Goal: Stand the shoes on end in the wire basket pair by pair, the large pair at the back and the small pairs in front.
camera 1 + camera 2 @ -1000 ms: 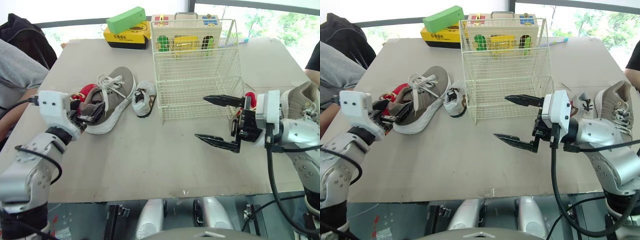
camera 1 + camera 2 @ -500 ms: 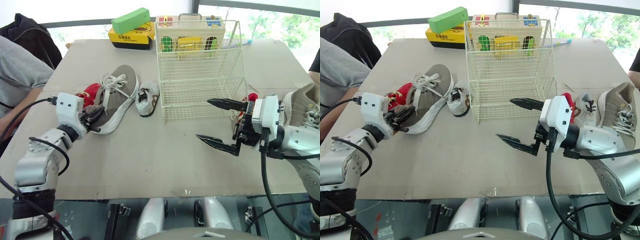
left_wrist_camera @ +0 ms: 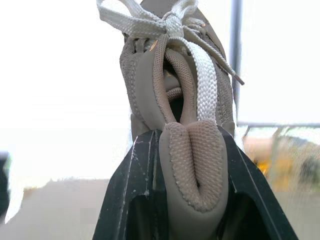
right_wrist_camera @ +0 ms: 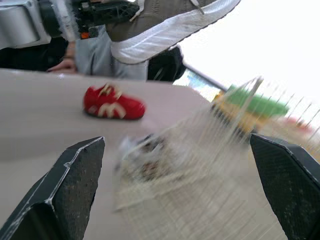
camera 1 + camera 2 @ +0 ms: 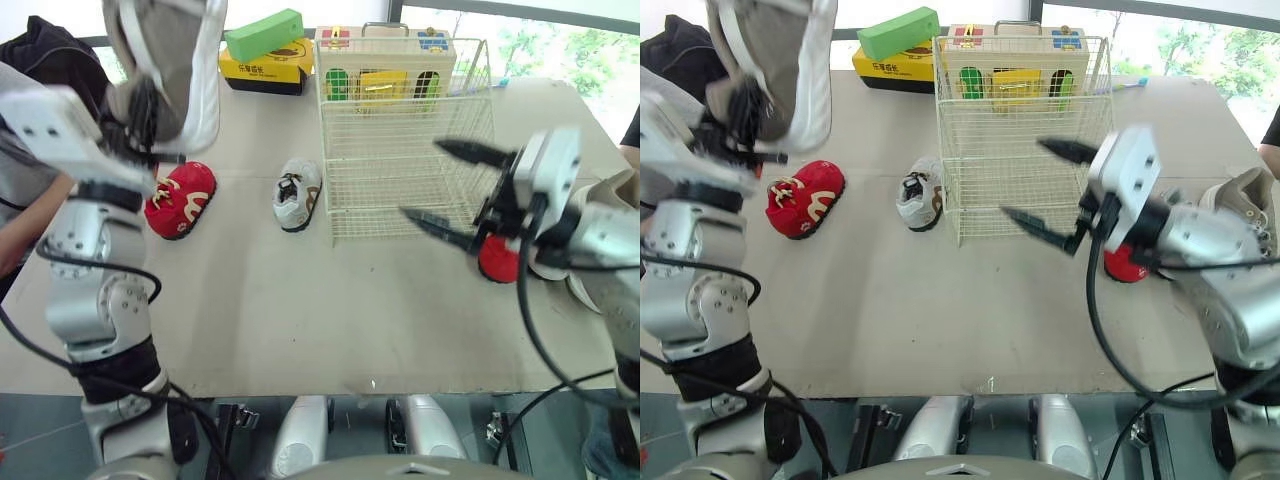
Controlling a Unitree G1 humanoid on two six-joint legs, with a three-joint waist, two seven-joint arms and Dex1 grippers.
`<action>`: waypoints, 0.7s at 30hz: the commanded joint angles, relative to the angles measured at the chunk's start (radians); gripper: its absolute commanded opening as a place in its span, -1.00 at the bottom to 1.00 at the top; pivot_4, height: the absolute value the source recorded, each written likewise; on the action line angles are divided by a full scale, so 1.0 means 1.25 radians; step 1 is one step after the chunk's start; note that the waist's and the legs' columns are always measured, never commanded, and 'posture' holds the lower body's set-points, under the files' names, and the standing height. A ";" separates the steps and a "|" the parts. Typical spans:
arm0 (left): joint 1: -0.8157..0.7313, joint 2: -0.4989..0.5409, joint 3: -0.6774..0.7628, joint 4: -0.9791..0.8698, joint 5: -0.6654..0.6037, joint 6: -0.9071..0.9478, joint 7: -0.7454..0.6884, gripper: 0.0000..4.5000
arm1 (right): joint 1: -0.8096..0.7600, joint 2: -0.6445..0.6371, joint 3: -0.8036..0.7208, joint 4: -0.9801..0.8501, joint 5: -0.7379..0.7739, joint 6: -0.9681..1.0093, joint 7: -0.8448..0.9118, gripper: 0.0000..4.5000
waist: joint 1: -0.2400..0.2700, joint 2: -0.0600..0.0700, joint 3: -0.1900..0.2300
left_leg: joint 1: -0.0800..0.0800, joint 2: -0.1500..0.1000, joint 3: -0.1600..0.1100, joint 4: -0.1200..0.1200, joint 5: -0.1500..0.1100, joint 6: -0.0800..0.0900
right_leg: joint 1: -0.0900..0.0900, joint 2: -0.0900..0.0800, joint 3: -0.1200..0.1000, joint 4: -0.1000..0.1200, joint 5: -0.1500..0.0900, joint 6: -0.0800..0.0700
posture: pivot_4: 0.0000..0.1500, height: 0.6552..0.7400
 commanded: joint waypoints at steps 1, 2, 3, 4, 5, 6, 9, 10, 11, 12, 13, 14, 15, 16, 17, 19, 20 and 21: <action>-0.027 0.033 -0.092 0.014 0.055 -0.118 -0.129 -0.68 | -0.127 -0.056 -0.018 0.041 0.010 0.040 0.026 1.00 | -0.001 0.000 0.000 | 0.000 0.000 0.000 0.000 0.000 0.000 | 0.000 0.000 0.000 0.000 0.000 0.000 | 1.00 1.00; -0.038 0.043 -0.124 0.037 0.080 -0.160 -0.168 -0.68 | -0.186 -0.079 -0.007 0.070 0.015 0.077 0.035 1.00 | -0.001 0.000 0.000 | 0.000 0.000 0.001 0.000 0.000 0.000 | -0.001 0.000 0.000 0.000 0.000 0.000 | 1.00 1.00; -0.049 0.050 -0.151 0.063 0.102 -0.207 -0.205 -0.68 | -0.240 -0.101 0.006 0.100 0.013 0.113 0.043 1.00 | -0.002 0.001 0.000 | -0.001 0.000 0.001 -0.001 0.000 0.000 | -0.002 0.000 0.000 0.000 0.000 0.000 | 1.00 1.00; -0.062 0.056 -0.180 0.097 0.119 -0.259 -0.251 -0.68 | -0.295 -0.124 0.023 0.131 0.005 0.142 0.058 1.00 | -0.002 0.001 0.000 | -0.001 0.000 0.002 -0.001 0.000 0.000 | -0.003 0.001 0.001 0.000 0.000 0.000 | 1.00 1.00; -0.070 0.059 -0.197 0.121 0.129 -0.295 -0.282 -0.68 | -0.329 -0.138 0.035 0.151 -0.002 0.159 0.069 1.00 | -0.002 0.002 0.001 | -0.002 0.000 0.002 -0.001 0.000 0.000 | -0.003 0.001 0.001 0.000 0.000 0.000 | 1.00 1.00; -0.085 0.066 -0.217 0.162 0.142 -0.354 -0.327 -0.68 | -0.371 -0.160 0.060 0.172 -0.018 0.176 0.090 1.00 | -0.003 0.002 0.001 | -0.003 0.000 0.003 -0.001 0.000 0.000 | -0.005 0.001 0.002 0.000 0.000 0.000 | 1.00 1.00; -0.130 0.077 -0.252 0.265 0.160 -0.486 -0.420 -0.68 | -0.447 -0.196 0.127 0.220 -0.074 0.179 0.143 1.00 | -0.010 0.003 0.002 | -0.004 0.001 0.007 -0.002 0.000 0.001 | -0.006 0.001 0.003 0.000 0.000 0.000 | 1.00 1.00; -0.157 0.086 -0.269 0.313 0.174 -0.559 -0.464 -0.68 | -0.478 -0.207 0.164 0.248 -0.103 0.176 0.177 1.00 | -0.014 0.003 0.002 | -0.004 0.001 0.009 -0.002 -0.001 0.001 | -0.007 0.001 0.004 0.000 0.000 0.000 | 1.00 1.00; -0.182 0.092 -0.285 0.355 0.184 -0.630 -0.505 -0.68 | -0.507 -0.212 0.199 0.279 -0.132 0.169 0.209 1.00 | -0.017 0.003 0.002 | -0.005 0.001 0.009 -0.002 -0.001 0.001 | -0.008 0.001 0.004 0.000 0.000 0.000 | 1.00 1.00; -0.208 0.092 -0.297 0.397 0.190 -0.690 -0.534 -0.68 | -0.533 -0.211 0.235 0.312 -0.164 0.155 0.239 1.00 | -0.020 0.003 0.002 | -0.006 0.001 0.009 -0.001 -0.001 0.001 | -0.009 0.001 0.004 0.001 0.000 0.000 | 1.00 1.00; -0.231 0.089 -0.306 0.433 0.192 -0.741 -0.555 -0.68 | -0.552 -0.209 0.267 0.340 -0.188 0.156 0.265 1.00 | -0.021 0.004 0.002 | -0.008 0.000 0.010 -0.001 -0.001 0.002 | -0.011 0.001 0.004 0.002 0.000 0.000 | 1.00 1.00; -0.255 0.083 -0.313 0.467 0.197 -0.794 -0.566 -0.68 | -0.560 -0.211 0.304 0.356 -0.210 0.158 0.301 1.00 | -0.021 0.004 0.002 | -0.009 0.000 0.010 0.000 -0.001 0.002 | -0.012 0.001 0.004 0.001 0.001 0.000 | 1.00 1.00; -0.276 0.077 -0.317 0.496 0.197 -0.836 -0.574 -0.68 | -0.561 -0.212 0.332 0.365 -0.227 0.152 0.336 1.00 | -0.021 0.004 0.002 | -0.009 0.000 0.010 0.000 -0.001 0.002 | -0.012 0.001 0.004 0.001 0.001 0.000 | 1.00 1.00; -0.296 0.071 -0.322 0.519 0.199 -0.874 -0.581 -0.68 | -0.558 -0.212 0.354 0.373 -0.245 0.148 0.358 1.00 | -0.021 0.004 0.002 | -0.010 0.001 0.009 0.001 -0.001 0.002 | -0.012 0.001 0.004 0.001 0.001 0.001 | 1.00 1.00; -0.315 0.067 -0.330 0.538 0.202 -0.914 -0.590 -0.68 | -0.554 -0.209 0.372 0.387 -0.270 0.138 0.371 1.00 | -0.021 0.004 0.002 | -0.012 0.001 0.009 0.002 -0.001 0.002 | -0.014 0.001 0.003 0.001 0.001 0.001 | 1.00 1.00; -0.351 0.060 -0.340 0.567 0.201 -0.976 -0.595 -0.68 | -0.544 -0.202 0.392 0.410 -0.315 0.111 0.379 0.88 | -0.021 0.004 0.002 | -0.016 0.001 0.009 0.004 -0.001 0.002 | -0.017 0.001 0.003 0.001 0.001 0.001 | 1.00 1.00; -0.369 0.055 -0.340 0.583 0.203 -0.997 -0.591 -0.68 | -0.539 -0.204 0.396 0.413 -0.326 0.109 0.391 0.76 | -0.021 0.004 0.002 | -0.016 0.001 0.009 0.005 -0.001 0.002 | -0.017 0.001 0.003 0.002 0.001 0.001 | 1.00 1.00; -0.388 0.051 -0.339 0.605 0.210 -1.019 -0.585 -0.68 | -0.527 -0.208 0.395 0.406 -0.333 0.108 0.400 0.62 | -0.021 0.004 0.002 | -0.017 0.001 0.009 0.006 -0.001 0.002 | -0.017 0.001 0.003 0.001 0.001 0.001 | 1.00 1.00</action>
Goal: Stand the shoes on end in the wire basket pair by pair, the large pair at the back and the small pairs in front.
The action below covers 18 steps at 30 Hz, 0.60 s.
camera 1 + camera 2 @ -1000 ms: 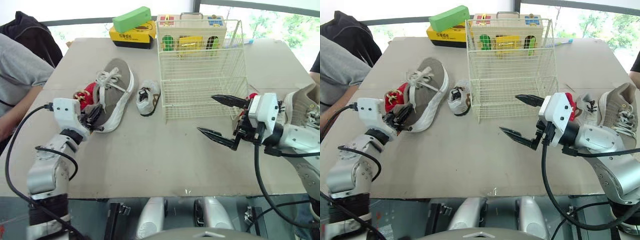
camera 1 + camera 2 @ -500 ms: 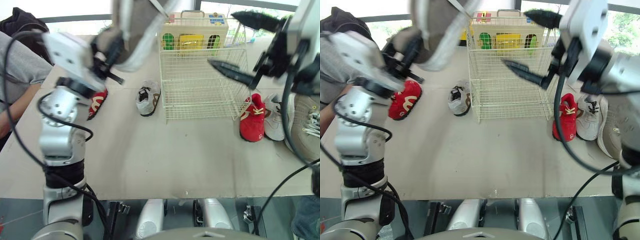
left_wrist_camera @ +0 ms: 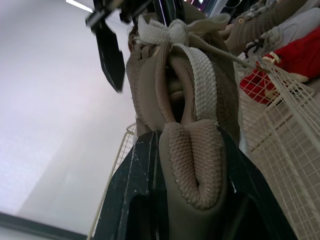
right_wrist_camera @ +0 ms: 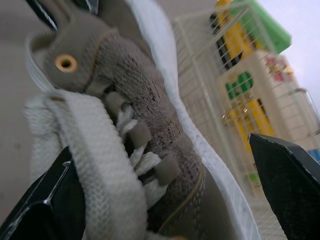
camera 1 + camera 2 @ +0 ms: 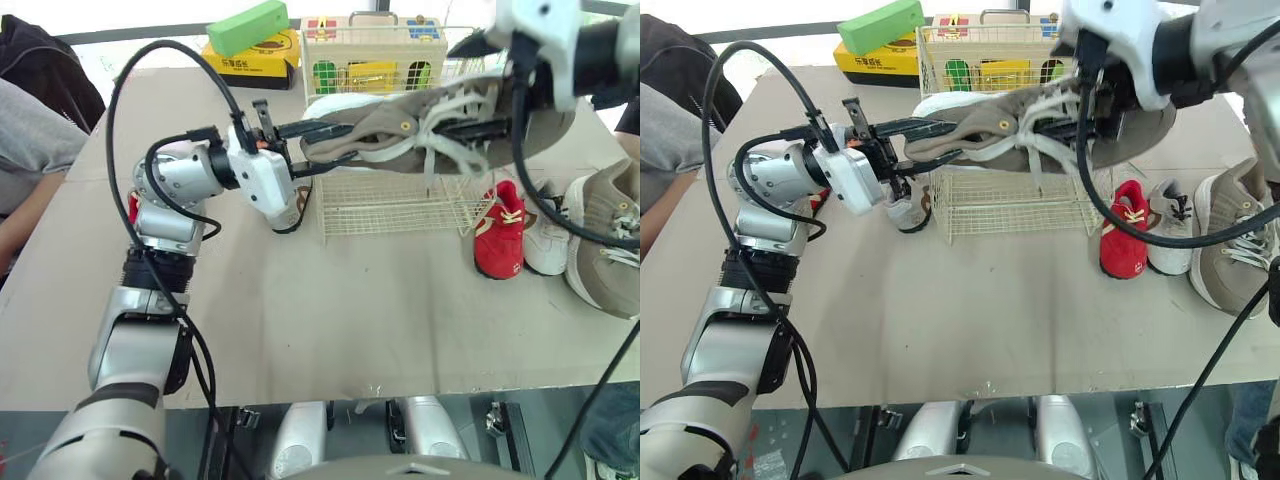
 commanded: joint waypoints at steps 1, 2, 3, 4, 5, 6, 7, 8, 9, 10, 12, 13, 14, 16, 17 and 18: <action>-0.084 -0.017 0.022 0.025 -0.018 -0.117 0.033 -0.68 | 0.018 -0.016 -0.007 -0.007 -0.054 -0.020 0.026 0.40 | 0.000 0.000 0.000 | 0.000 0.000 0.000 0.000 0.000 0.000 | 0.000 0.000 0.000 0.000 0.000 0.000 | 1.00 1.00; -0.093 -0.019 0.021 0.038 -0.012 -0.132 0.037 -0.68 | 0.027 -0.017 -0.012 -0.014 -0.061 -0.022 0.029 0.17 | 0.000 0.000 0.000 | -0.001 0.000 0.000 0.001 0.000 0.000 | 0.000 0.000 0.000 0.000 0.000 0.000 | 1.00 1.00; -0.100 -0.020 0.021 0.052 -0.007 -0.149 0.043 -0.68 | 0.036 -0.016 -0.025 -0.027 -0.057 -0.013 0.030 -0.07 | 0.000 0.000 0.000 | -0.001 0.000 0.000 0.002 0.000 0.000 | 0.000 0.000 0.000 0.000 0.000 0.000 | 1.00 1.00; -0.102 -0.018 0.019 0.058 -0.011 -0.153 0.044 -0.68 | 0.042 -0.013 -0.041 -0.039 -0.050 -0.001 0.029 -0.20 | 0.000 0.000 0.000 | -0.001 0.000 0.000 0.002 0.000 0.000 | 0.000 0.000 0.000 0.000 0.000 0.000 | 1.00 1.00; -0.095 -0.009 0.006 0.045 -0.056 -0.119 0.010 -0.68 | 0.047 -0.008 -0.058 -0.049 -0.043 0.016 0.021 -0.43 | 0.000 0.000 0.000 | -0.001 0.000 0.000 0.002 0.000 0.000 | 0.000 0.000 0.000 0.001 0.000 0.000 | 1.00 1.00; -0.089 -0.002 -0.003 0.035 -0.090 -0.091 -0.017 -0.68 | 0.049 -0.003 -0.070 -0.055 -0.041 0.030 0.015 -0.62 | -0.001 0.001 0.000 | -0.001 0.000 -0.001 0.003 0.000 0.000 | 0.000 0.000 0.000 0.001 0.000 0.000 | 1.00 1.00; -0.085 -0.004 0.006 0.014 -0.150 -0.032 -0.033 -0.48 | 0.053 0.004 -0.092 -0.060 -0.031 0.052 0.002 -0.77 | -0.002 0.001 0.001 | -0.001 0.000 -0.001 0.003 0.000 0.000 | 0.000 0.000 0.000 0.001 0.000 0.000 | 1.00 1.00; -0.082 -0.009 0.028 -0.007 -0.210 0.062 -0.027 -0.25 | 0.057 0.017 -0.118 -0.066 -0.021 0.079 -0.019 -0.95 | -0.002 0.001 0.001 | -0.001 0.000 -0.001 0.003 0.000 0.000 | 0.000 0.000 0.000 0.001 0.000 0.000 | 1.00 1.00; -0.061 0.002 0.045 -0.061 -0.314 0.275 -0.004 -0.07 | 0.061 0.038 -0.167 -0.073 0.006 0.124 -0.049 -1.00 | -0.003 0.001 0.001 | -0.001 0.001 -0.002 0.003 0.000 0.000 | 0.000 0.000 0.000 0.002 0.000 0.000 | 1.00 1.00; -0.033 0.026 0.058 -0.130 -0.440 0.504 0.041 0.14 | 0.064 0.057 -0.215 -0.083 0.037 0.173 -0.073 -1.00 | -0.005 0.001 0.001 | -0.001 0.001 -0.003 0.004 0.000 0.000 | 0.000 0.000 0.000 0.003 0.000 0.000 | 1.00 1.00; 0.040 0.080 0.108 -0.291 -0.776 0.888 0.212 0.59 | 0.068 0.100 -0.316 -0.112 0.101 0.284 -0.122 -1.00 | -0.013 0.002 0.001 | -0.001 0.003 -0.005 0.004 -0.001 0.001 | -0.001 0.000 0.001 0.005 0.000 0.000 | 1.00 1.00; 0.087 0.120 0.125 -0.352 -0.903 1.008 0.245 0.75 | 0.071 0.128 -0.363 -0.129 0.131 0.331 -0.151 -1.00 | -0.018 0.002 0.001 | -0.001 0.003 -0.007 0.004 -0.001 0.001 | 0.000 -0.002 0.002 0.005 0.000 0.000 | 1.00 1.00; 0.130 0.147 0.143 -0.397 -0.984 1.098 0.271 0.75 | 0.074 0.154 -0.399 -0.145 0.152 0.376 -0.182 -1.00 | -0.024 0.002 0.001 | -0.001 0.003 -0.009 0.004 -0.001 0.001 | 0.000 -0.003 0.003 0.005 0.000 0.000 | 1.00 1.00; 0.193 0.173 0.175 -0.447 -1.039 1.188 0.298 0.75 | 0.074 0.202 -0.440 -0.176 0.172 0.437 -0.243 -1.00 | -0.023 0.003 0.001 | 0.000 0.003 -0.010 0.004 0.000 -0.001 | 0.000 -0.002 0.003 0.006 0.000 0.000 | 1.00 1.00; 0.224 0.170 0.190 -0.469 -1.057 1.211 0.313 0.75 | 0.078 0.231 -0.459 -0.195 0.180 0.462 -0.276 -1.00 | -0.022 0.003 0.002 | 0.001 0.002 -0.010 0.003 0.001 -0.001 | 0.000 -0.002 0.003 0.007 0.000 0.000 | 1.00 1.00; 0.249 0.146 0.188 -0.490 -1.070 1.225 0.348 0.75 | 0.092 0.256 -0.482 -0.216 0.192 0.470 -0.301 -1.00 | -0.021 0.003 0.002 | 0.001 0.002 -0.010 0.003 0.001 -0.001 | 0.000 0.000 0.002 0.007 0.000 0.000 | 1.00 1.00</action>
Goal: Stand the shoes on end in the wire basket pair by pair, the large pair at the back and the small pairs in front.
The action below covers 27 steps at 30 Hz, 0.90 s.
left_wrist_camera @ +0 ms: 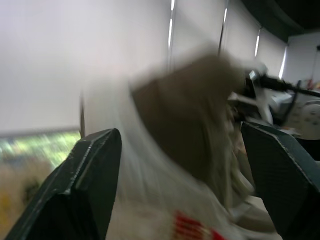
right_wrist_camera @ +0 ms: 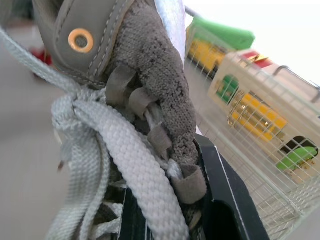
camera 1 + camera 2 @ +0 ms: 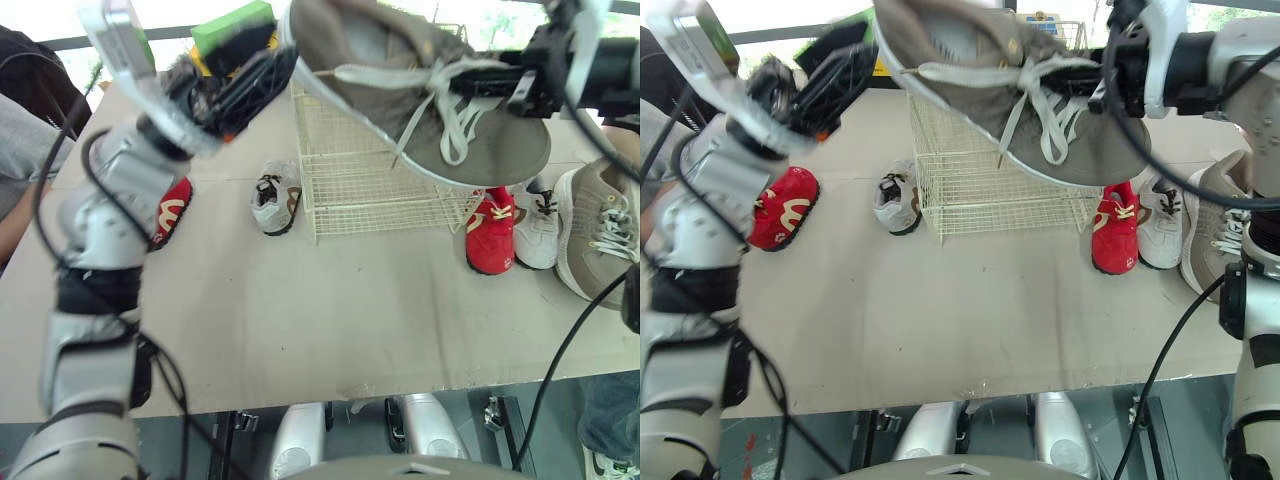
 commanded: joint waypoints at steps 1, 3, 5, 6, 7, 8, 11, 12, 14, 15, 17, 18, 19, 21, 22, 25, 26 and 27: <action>0.048 -0.052 0.024 -0.094 -0.065 0.076 0.106 0.75 | 0.005 0.079 -0.096 -0.094 0.051 0.054 -0.102 -1.00 | 0.005 0.000 0.000 | 0.000 0.000 0.000 0.001 0.000 0.000 | 0.000 0.000 0.000 0.002 0.000 0.000 | 1.00 1.00; 0.073 -0.120 -0.006 -0.114 -0.034 0.077 0.141 0.75 | 0.008 0.166 -0.133 -0.125 0.065 0.088 -0.172 -1.00 | 0.008 0.000 0.000 | 0.001 -0.001 0.000 0.003 -0.001 0.002 | 0.000 0.000 0.000 0.005 0.000 0.000 | 1.00 1.00; 0.044 -0.207 -0.018 -0.100 -0.030 0.075 0.210 0.75 | 0.035 0.216 -0.128 -0.166 0.070 0.083 -0.218 -1.00 | 0.016 0.001 -0.001 | 0.002 -0.002 0.000 0.004 -0.001 0.002 | 0.002 0.000 0.000 0.006 0.001 0.001 | 1.00 1.00; 0.025 -0.234 -0.012 -0.090 -0.039 0.082 0.231 0.75 | 0.044 0.237 -0.127 -0.178 0.074 0.085 -0.235 -1.00 | 0.019 0.001 -0.001 | 0.002 -0.003 0.000 0.006 -0.001 0.002 | 0.003 0.000 0.000 0.007 0.001 0.001 | 1.00 1.00; 0.008 -0.248 -0.010 -0.082 -0.044 0.093 0.239 0.75 | 0.061 0.243 -0.119 -0.193 0.077 0.078 -0.243 -1.00 | 0.022 0.001 -0.001 | 0.002 -0.003 0.000 0.006 -0.001 0.002 | 0.002 0.000 0.000 0.007 0.002 0.001 | 1.00 1.00; -0.005 -0.255 -0.015 -0.077 -0.025 0.105 0.233 0.75 | 0.083 0.243 -0.109 -0.209 0.079 0.061 -0.244 -1.00 | 0.024 0.001 -0.001 | 0.002 -0.003 0.000 0.007 -0.001 0.002 | 0.003 0.000 -0.001 0.007 0.002 0.001 | 1.00 1.00; -0.042 -0.276 0.004 -0.036 0.000 0.113 0.238 0.59 | 0.128 0.253 -0.094 -0.233 0.089 0.036 -0.263 -1.00 | 0.021 0.001 -0.001 | 0.002 -0.004 0.000 0.007 -0.001 0.002 | 0.003 0.001 -0.001 0.007 0.002 0.001 | 1.00 1.00; -0.056 -0.280 0.015 -0.025 -0.001 0.117 0.242 0.38 | 0.145 0.252 -0.096 -0.239 0.092 0.031 -0.270 -1.00 | 0.020 0.001 -0.001 | 0.002 -0.005 0.000 0.007 0.000 0.001 | 0.003 0.001 0.000 0.006 0.002 0.001 | 1.00 1.00; -0.075 -0.265 0.019 -0.031 0.018 0.136 0.220 0.11 | 0.165 0.257 -0.104 -0.249 0.093 0.019 -0.293 -1.00 | 0.015 0.001 -0.001 | 0.002 -0.004 0.001 0.007 0.000 0.000 | 0.002 0.001 0.000 0.006 0.002 0.001 | 1.00 1.00; -0.082 -0.262 0.023 -0.032 0.017 0.148 0.214 -0.10 | 0.172 0.258 -0.111 -0.253 0.095 0.007 -0.301 -1.00 | 0.013 0.001 -0.001 | 0.002 -0.004 0.001 0.006 0.000 0.000 | 0.002 0.001 0.000 0.006 0.002 0.001 | 1.00 1.00; -0.087 -0.247 0.015 -0.027 0.049 0.163 0.185 -0.29 | 0.180 0.267 -0.118 -0.261 0.084 -0.021 -0.338 -1.00 | 0.007 0.001 -0.001 | 0.002 -0.004 0.001 0.005 0.001 -0.001 | 0.001 0.001 0.001 0.005 0.002 0.001 | 1.00 1.00; -0.097 -0.232 0.006 -0.020 0.074 0.174 0.162 -0.31 | 0.174 0.280 -0.132 -0.256 0.076 -0.035 -0.368 -1.00 | 0.003 0.001 -0.001 | 0.002 -0.004 0.001 0.005 0.001 -0.001 | 0.001 0.001 0.001 0.005 0.002 0.001 | 1.00 1.00; -0.103 -0.222 0.000 -0.015 0.093 0.181 0.145 -0.31 | 0.169 0.290 -0.140 -0.251 0.072 -0.043 -0.389 -1.00 | -0.001 0.001 -0.001 | 0.002 -0.004 0.001 0.005 0.001 -0.001 | 0.001 0.001 0.001 0.005 0.002 0.001 | 1.00 1.00; -0.142 -0.218 0.002 0.029 0.112 0.192 0.130 -0.31 | 0.164 0.315 -0.163 -0.234 0.079 -0.065 -0.420 -1.00 | -0.002 0.001 -0.001 | 0.002 -0.004 0.002 0.004 0.001 -0.001 | 0.000 0.002 0.001 0.006 0.002 0.001 | 1.00 1.00; -0.155 -0.219 0.007 0.054 0.109 0.203 0.111 -0.31 | 0.169 0.319 -0.161 -0.229 0.080 -0.075 -0.426 -1.00 | 0.000 0.001 -0.001 | 0.002 -0.004 0.002 0.004 0.001 -0.001 | 0.000 0.002 0.001 0.007 0.002 0.001 | 1.00 1.00; -0.190 -0.232 0.015 0.068 0.110 0.221 0.087 0.29 | 0.183 0.337 -0.154 -0.235 0.087 -0.095 -0.451 -1.00 | 0.000 0.001 -0.001 | 0.002 -0.004 0.002 0.004 0.001 -0.001 | 0.000 0.002 0.001 0.006 0.002 0.001 | 1.00 1.00; -0.198 -0.237 0.014 0.069 0.127 0.217 0.090 0.58 | 0.185 0.343 -0.153 -0.238 0.092 -0.097 -0.460 -1.00 | 0.000 0.001 -0.001 | 0.002 -0.004 0.002 0.004 0.001 -0.001 | 0.000 0.002 0.001 0.006 0.002 0.001 | 1.00 1.00; -0.204 -0.241 0.014 0.072 0.140 0.214 0.091 0.79 | 0.185 0.345 -0.152 -0.238 0.096 -0.099 -0.468 -1.00 | 0.001 0.001 -0.001 | 0.002 -0.004 0.002 0.004 0.001 -0.001 | 0.000 0.001 0.001 0.006 0.002 0.001 | 1.00 1.00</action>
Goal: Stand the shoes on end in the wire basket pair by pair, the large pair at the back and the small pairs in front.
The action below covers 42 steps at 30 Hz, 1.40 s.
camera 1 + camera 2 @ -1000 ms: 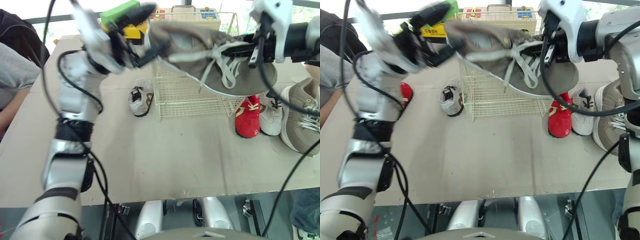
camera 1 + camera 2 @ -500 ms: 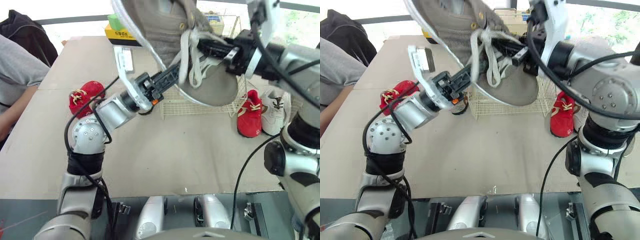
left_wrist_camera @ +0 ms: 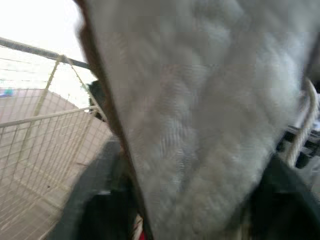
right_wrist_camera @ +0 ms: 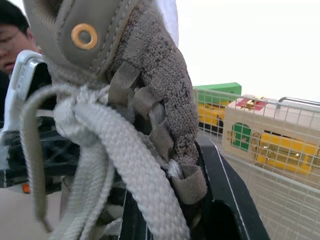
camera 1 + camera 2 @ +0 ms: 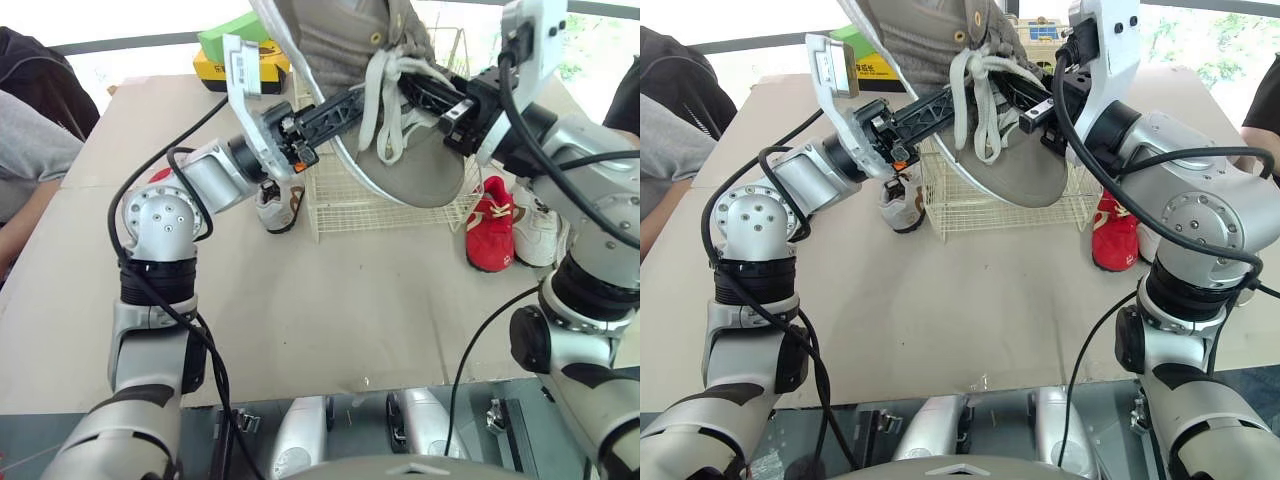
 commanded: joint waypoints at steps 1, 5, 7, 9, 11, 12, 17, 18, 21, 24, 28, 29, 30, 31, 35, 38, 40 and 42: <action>-0.029 -0.005 0.015 -0.014 0.042 0.003 -0.024 0.98 | -0.007 0.007 -0.049 -0.024 0.001 -0.050 -0.061 -1.00 | 0.001 0.000 0.000 | 0.000 0.000 0.000 0.000 0.000 0.000 | 0.000 0.000 0.000 0.000 0.000 0.000 | 1.00 1.00; -0.002 0.025 0.006 -0.034 0.067 0.037 -0.104 0.98 | -0.018 0.012 -0.073 -0.027 0.021 -0.048 -0.101 -1.00 | -0.003 0.000 0.000 | 0.000 0.000 0.000 -0.001 0.000 0.000 | -0.001 0.000 0.000 0.000 0.000 0.000 | 1.00 1.00; 0.004 0.016 0.010 -0.028 0.076 0.042 -0.105 0.98 | -0.015 0.009 -0.074 -0.027 0.029 -0.050 -0.109 -1.00 | -0.004 0.000 0.000 | 0.000 0.000 0.001 -0.001 0.000 0.000 | -0.001 0.000 0.002 0.000 0.000 0.000 | 1.00 1.00; 0.000 0.003 0.002 -0.024 0.097 0.040 -0.111 0.98 | -0.013 0.016 -0.074 -0.029 0.042 -0.048 -0.118 -1.00 | -0.002 0.000 0.000 | 0.000 0.001 0.000 -0.001 0.000 0.000 | -0.001 0.001 0.001 0.000 0.000 0.000 | 1.00 1.00; -0.008 -0.026 0.008 -0.012 0.098 0.040 -0.101 0.98 | -0.012 0.029 -0.074 -0.038 0.065 -0.043 -0.124 -1.00 | -0.001 0.000 0.000 | 0.000 0.001 0.001 -0.001 0.000 0.000 | -0.001 0.000 0.001 0.000 0.000 0.000 | 1.00 1.00; -0.014 -0.040 0.010 -0.003 0.102 0.039 -0.095 0.98 | -0.012 0.036 -0.071 -0.040 0.071 -0.042 -0.130 -1.00 | 0.000 0.000 0.000 | 0.000 0.001 0.001 -0.001 0.000 0.000 | -0.001 0.000 0.001 0.000 0.000 0.000 | 1.00 1.00; -0.034 -0.084 0.036 0.024 0.107 0.043 -0.075 0.75 | -0.007 0.049 -0.062 -0.048 0.092 -0.042 -0.155 -1.00 | 0.000 0.000 0.000 | 0.000 0.001 0.001 -0.001 0.000 0.000 | -0.001 0.000 0.001 0.000 0.000 0.000 | 1.00 1.00; -0.036 -0.083 0.041 0.027 0.104 0.050 -0.081 0.63 | -0.006 0.049 -0.061 -0.049 0.095 -0.043 -0.160 -1.00 | 0.000 0.000 0.000 | 0.000 0.001 0.001 -0.001 0.000 0.000 | -0.001 0.000 0.001 0.000 0.000 0.000 | 1.00 1.00; -0.040 -0.081 0.046 0.029 0.113 0.056 -0.093 -0.02 | -0.002 0.048 -0.060 -0.050 0.105 -0.046 -0.172 -1.00 | -0.003 0.000 0.000 | 0.000 0.001 0.001 -0.001 0.000 0.000 | -0.001 0.000 0.001 0.000 0.000 0.000 | 1.00 1.00; -0.054 -0.081 0.069 0.047 0.105 0.063 -0.096 -0.40 | 0.005 0.056 -0.061 -0.053 0.119 -0.052 -0.191 -1.00 | -0.001 0.000 0.000 | 0.000 0.001 0.001 -0.001 0.000 0.000 | -0.001 0.000 0.001 0.000 0.000 0.000 | 1.00 1.00; -0.059 -0.072 0.069 0.059 0.130 0.047 -0.113 -0.42 | 0.005 0.060 -0.057 -0.051 0.125 -0.063 -0.206 -1.00 | -0.001 0.000 0.000 | 0.000 0.000 0.001 -0.001 0.000 0.000 | -0.001 0.000 0.001 0.000 0.000 0.000 | 1.00 1.00; -0.059 -0.072 0.068 0.061 0.134 0.046 -0.117 -0.42 | 0.007 0.058 -0.055 -0.051 0.129 -0.065 -0.206 -1.00 | -0.001 0.000 0.000 | 0.000 0.000 0.001 -0.001 0.000 0.000 | -0.001 0.000 0.001 0.000 0.000 0.000 | 1.00 1.00; -0.059 -0.073 0.070 0.063 0.135 0.047 -0.120 -0.42 | 0.009 0.054 -0.051 -0.052 0.131 -0.069 -0.203 -1.00 | -0.001 0.000 0.000 | 0.000 0.000 0.001 -0.001 0.000 0.000 | -0.001 0.000 0.001 0.000 0.000 0.000 | 1.00 1.00; -0.060 -0.074 0.072 0.064 0.135 0.049 -0.122 -0.42 | 0.010 0.051 -0.047 -0.052 0.133 -0.071 -0.201 -1.00 | -0.001 0.000 0.000 | 0.000 0.000 0.001 -0.001 0.000 0.000 | -0.001 0.000 0.001 0.000 0.000 0.000 | 1.00 1.00; -0.102 -0.055 0.076 0.116 0.179 0.016 -0.160 -0.42 | 0.027 0.012 -0.021 -0.077 0.128 -0.104 -0.170 -0.34 | -0.001 0.000 0.000 | 0.000 0.000 0.001 -0.001 0.000 0.000 | -0.001 0.000 0.001 0.000 0.000 0.000 | 1.00 1.00; -0.178 -0.019 0.073 0.232 0.248 -0.035 -0.217 -0.42 | 0.096 -0.078 -0.011 -0.152 0.146 -0.126 -0.095 0.31 | 0.003 0.000 0.000 | 0.000 0.000 0.001 -0.001 -0.002 0.003 | -0.001 0.000 0.000 0.000 0.000 0.000 | 1.00 1.00; -0.230 -0.001 0.066 0.315 0.298 -0.076 -0.259 -0.42 | 0.148 -0.145 0.007 -0.197 0.132 -0.154 -0.051 0.76 | 0.003 0.000 0.000 | -0.001 0.000 0.001 -0.001 -0.002 0.003 | -0.001 0.001 -0.001 -0.002 0.000 0.000 | 1.00 1.00; -0.298 0.011 0.061 0.422 0.351 -0.127 -0.294 -0.42 | 0.220 -0.209 0.017 -0.248 0.107 -0.196 -0.007 0.91 | 0.002 0.000 0.000 | -0.001 -0.001 0.002 -0.002 -0.002 0.003 | -0.001 0.001 0.000 -0.002 0.000 0.000 | 1.00 1.00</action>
